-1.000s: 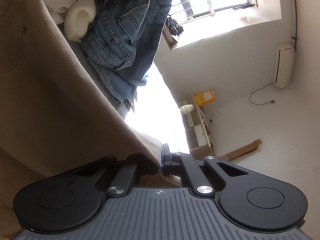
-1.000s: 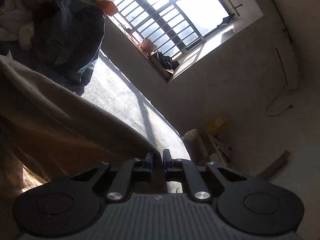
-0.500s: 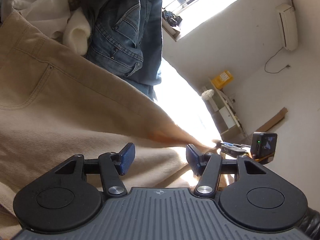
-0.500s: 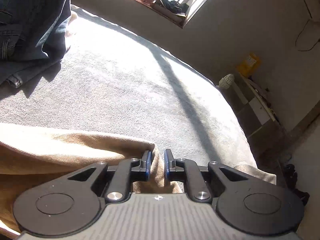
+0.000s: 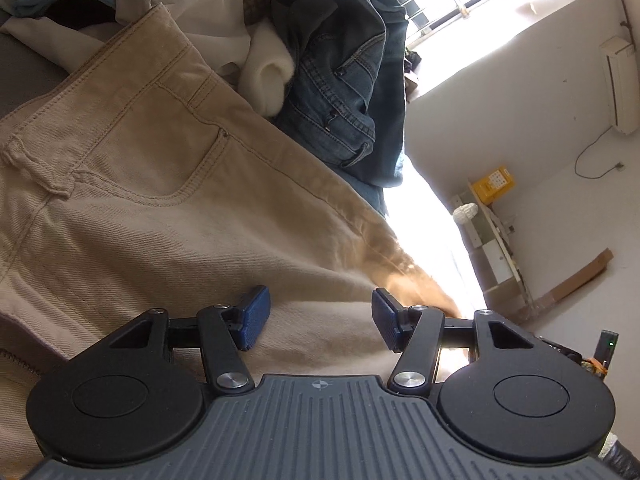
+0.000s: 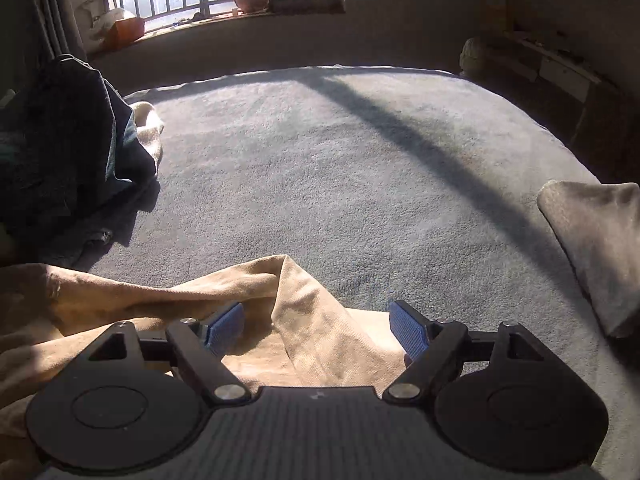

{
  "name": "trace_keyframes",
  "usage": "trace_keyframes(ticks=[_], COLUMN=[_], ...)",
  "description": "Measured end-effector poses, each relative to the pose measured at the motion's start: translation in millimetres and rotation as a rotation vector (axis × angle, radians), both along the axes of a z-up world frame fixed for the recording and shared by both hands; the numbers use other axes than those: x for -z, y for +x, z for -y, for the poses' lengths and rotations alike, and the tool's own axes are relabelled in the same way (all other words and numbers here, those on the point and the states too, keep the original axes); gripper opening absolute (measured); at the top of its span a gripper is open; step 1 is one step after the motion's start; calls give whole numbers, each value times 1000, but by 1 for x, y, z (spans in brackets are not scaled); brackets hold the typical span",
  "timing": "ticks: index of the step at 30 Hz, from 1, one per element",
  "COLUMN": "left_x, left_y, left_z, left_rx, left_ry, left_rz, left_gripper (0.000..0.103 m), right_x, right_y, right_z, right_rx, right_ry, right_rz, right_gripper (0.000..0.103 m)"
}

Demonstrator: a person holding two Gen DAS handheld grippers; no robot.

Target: Fold clothes

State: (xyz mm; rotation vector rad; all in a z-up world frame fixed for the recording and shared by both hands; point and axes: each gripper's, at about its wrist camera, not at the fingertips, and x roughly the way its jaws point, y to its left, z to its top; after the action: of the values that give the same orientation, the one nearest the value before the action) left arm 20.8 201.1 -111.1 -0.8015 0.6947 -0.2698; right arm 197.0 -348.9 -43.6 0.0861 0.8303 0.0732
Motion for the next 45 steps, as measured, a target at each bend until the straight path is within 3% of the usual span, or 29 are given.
trace_keyframes(ticks=[3,5,10,14,19,26,31,39,43,45], left_x=[-8,-18,-41,-47,-45,-27,-22,-8,-7,-6], left_y=[-14,-29,-81,-107,-130,-124,-111,-83,-74,-73], left_z=[-2,-5,-27,-50,-78,-98,-102,-115,-129,-135], left_rx=[16,33,39,-47,-151,-104,-62,76,82,85], left_ry=[19,57,170,242,358,416,473,374,258,212], left_rz=[-3,-7,-15,-54,-125,-190,-161,-191,-188,-188], left_gripper=[56,56,56,56,55,52,52,52,48,46], right_x=[-12,-14,-14,-13,-18,-3,9,33,48,58], right_y=[-30,-44,-61,-72,-94,-109,-117,-127,-136,-141], right_z=[36,43,12,-46,-142,-268,-337,-416,-440,-451], right_rx=[74,65,-109,-298,-523,-763,-897,-1070,-1136,-1158], right_ry=[339,507,653,674,536,420,289,94,-16,-83], right_rz=[-9,-14,-67,-109,-79,-101,-95,-57,-4,24], right_gripper=[84,84,84,84,74,68,67,67,67,62])
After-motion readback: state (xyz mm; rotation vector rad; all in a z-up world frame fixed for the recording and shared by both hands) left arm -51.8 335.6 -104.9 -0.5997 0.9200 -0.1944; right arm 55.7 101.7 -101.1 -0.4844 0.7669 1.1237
